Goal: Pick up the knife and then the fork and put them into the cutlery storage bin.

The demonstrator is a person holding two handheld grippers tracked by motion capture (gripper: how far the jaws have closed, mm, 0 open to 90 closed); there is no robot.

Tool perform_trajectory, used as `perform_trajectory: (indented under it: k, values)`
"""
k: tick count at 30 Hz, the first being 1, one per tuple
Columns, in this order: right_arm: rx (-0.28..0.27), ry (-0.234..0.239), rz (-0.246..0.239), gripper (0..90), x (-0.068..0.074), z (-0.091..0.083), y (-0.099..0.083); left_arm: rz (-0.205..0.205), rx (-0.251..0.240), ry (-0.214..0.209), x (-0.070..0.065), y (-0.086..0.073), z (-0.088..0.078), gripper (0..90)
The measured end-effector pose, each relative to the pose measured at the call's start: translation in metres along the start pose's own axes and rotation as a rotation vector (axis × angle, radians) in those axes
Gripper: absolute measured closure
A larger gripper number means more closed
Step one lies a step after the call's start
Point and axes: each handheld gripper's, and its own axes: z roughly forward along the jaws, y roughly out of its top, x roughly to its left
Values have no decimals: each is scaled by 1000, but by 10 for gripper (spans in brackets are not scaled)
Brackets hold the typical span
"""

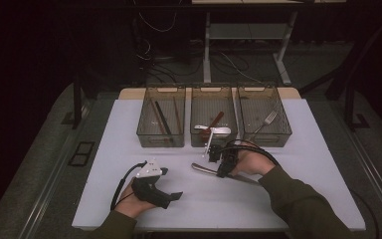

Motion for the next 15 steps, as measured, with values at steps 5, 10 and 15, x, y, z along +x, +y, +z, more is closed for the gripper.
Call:
perform_trajectory:
  k: [5, 10, 15]
  values:
    - [-101, -7, 46, 802, -6, -11, -13, 2, 1, 1, 0, 0, 0, 8]
    - [-207, -35, 100, 803, -11, -29, -29, 1, -7, -1, 0, 0, -1, 8]
    - [-312, -54, 134, 802, -16, -42, -46, 3, -10, 0, 0, 0, -1, 8]
